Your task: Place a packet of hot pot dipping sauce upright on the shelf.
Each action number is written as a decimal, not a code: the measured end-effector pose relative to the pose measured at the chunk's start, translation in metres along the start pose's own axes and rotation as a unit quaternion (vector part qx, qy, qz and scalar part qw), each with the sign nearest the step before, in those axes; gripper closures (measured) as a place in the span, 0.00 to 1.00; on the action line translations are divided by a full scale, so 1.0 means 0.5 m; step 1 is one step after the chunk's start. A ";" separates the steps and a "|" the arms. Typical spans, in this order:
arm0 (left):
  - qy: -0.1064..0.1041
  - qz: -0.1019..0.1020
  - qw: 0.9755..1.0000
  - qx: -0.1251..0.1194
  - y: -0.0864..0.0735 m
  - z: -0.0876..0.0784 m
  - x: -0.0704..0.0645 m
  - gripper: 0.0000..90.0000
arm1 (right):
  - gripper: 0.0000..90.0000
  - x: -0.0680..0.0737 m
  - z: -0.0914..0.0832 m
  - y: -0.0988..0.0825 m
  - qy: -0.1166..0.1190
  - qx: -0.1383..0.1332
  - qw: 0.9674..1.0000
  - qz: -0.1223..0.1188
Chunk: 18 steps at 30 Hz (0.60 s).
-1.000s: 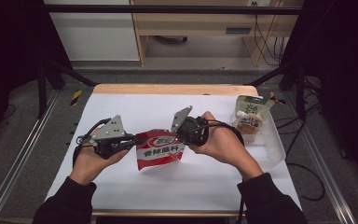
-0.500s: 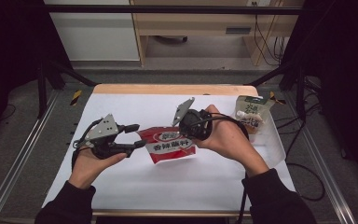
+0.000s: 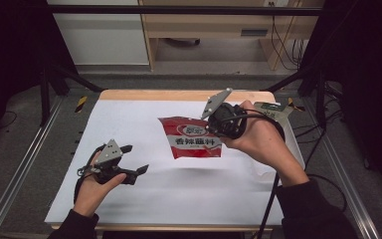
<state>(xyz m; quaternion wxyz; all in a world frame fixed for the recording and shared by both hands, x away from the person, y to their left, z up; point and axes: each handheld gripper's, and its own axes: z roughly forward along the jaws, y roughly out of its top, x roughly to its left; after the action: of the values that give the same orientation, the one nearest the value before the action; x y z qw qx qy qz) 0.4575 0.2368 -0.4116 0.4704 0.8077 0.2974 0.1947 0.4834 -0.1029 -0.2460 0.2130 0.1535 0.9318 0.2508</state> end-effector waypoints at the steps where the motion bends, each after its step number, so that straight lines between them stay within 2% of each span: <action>1: 0.002 -0.005 1.000 0.003 -0.007 0.001 0.004 0.11 | 0.99 -0.003 -0.007 -0.002 -0.001 -0.001 1.000 -0.001; 5: 0.013 -0.025 1.000 0.001 -0.032 -0.009 0.016 0.10 | 0.99 -0.010 -0.037 -0.013 -0.010 -0.004 1.000 0.006; 10: 0.016 -0.049 0.999 -0.018 -0.036 -0.023 0.029 0.09 | 0.99 -0.021 -0.077 -0.029 -0.025 -0.001 1.000 0.013; 13: 0.018 -0.059 0.998 -0.013 -0.048 -0.022 0.037 0.09 | 0.99 -0.027 -0.094 -0.039 -0.032 0.001 0.999 0.018; 18: 0.019 -0.067 0.998 -0.006 -0.058 -0.018 0.044 0.09 | 0.99 -0.042 -0.103 -0.060 -0.029 0.008 0.999 0.032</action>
<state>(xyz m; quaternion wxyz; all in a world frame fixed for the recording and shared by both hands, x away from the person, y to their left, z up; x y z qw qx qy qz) 0.4600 0.2679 -0.4318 0.4815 0.7795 0.3581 0.1797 0.4716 -0.1564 -0.2148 0.2305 0.1916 0.9219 0.2456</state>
